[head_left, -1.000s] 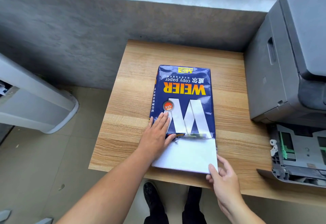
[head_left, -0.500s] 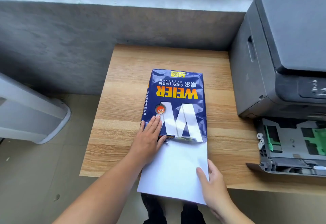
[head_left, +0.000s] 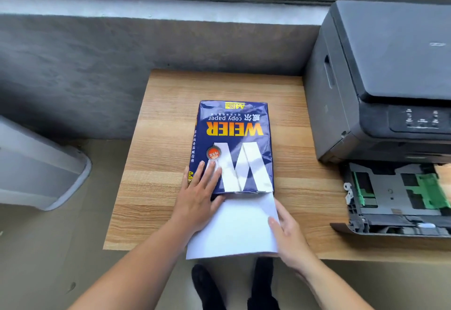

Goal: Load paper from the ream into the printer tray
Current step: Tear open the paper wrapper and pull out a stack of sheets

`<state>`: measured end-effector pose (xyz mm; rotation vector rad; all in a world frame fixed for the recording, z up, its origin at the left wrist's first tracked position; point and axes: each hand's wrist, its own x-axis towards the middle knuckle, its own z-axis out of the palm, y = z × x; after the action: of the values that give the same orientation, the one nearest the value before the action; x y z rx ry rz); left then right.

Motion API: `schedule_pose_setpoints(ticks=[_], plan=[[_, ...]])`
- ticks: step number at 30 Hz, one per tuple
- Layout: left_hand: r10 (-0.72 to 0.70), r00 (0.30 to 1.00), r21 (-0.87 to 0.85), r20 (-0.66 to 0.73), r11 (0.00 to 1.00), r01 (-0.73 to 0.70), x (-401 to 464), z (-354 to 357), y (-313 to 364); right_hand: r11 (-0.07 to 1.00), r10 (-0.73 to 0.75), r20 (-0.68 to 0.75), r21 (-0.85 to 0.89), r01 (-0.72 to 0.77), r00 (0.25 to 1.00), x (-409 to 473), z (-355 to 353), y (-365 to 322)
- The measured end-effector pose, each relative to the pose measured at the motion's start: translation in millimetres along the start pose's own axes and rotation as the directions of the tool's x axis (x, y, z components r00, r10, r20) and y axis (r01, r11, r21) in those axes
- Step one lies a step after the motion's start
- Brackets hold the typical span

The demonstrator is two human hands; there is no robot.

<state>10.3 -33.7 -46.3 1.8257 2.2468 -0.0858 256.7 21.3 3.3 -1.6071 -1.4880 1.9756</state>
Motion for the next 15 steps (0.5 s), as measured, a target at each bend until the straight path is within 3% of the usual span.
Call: schedule_pose_setpoints(ticks=[3,9,15], plan=[[0.009,0.997,-0.063,0.080,0.998,-0.004,6.0,0.6,-6.8,0.999,0.034,0.108,0.016,-0.036,0.994,-5.5,-0.7,0.8],[-0.046,0.993,-0.055,0.113,0.997,0.053,8.8,-0.2,0.7,0.971,0.070,0.099,0.221,-0.091,0.993,-53.4,3.4,22.3],[-0.110,0.985,-0.071,0.132,0.990,0.120,12.9,0.7,0.3,0.947,0.113,0.074,0.293,-0.130,0.991,-106.1,-4.8,34.0]])
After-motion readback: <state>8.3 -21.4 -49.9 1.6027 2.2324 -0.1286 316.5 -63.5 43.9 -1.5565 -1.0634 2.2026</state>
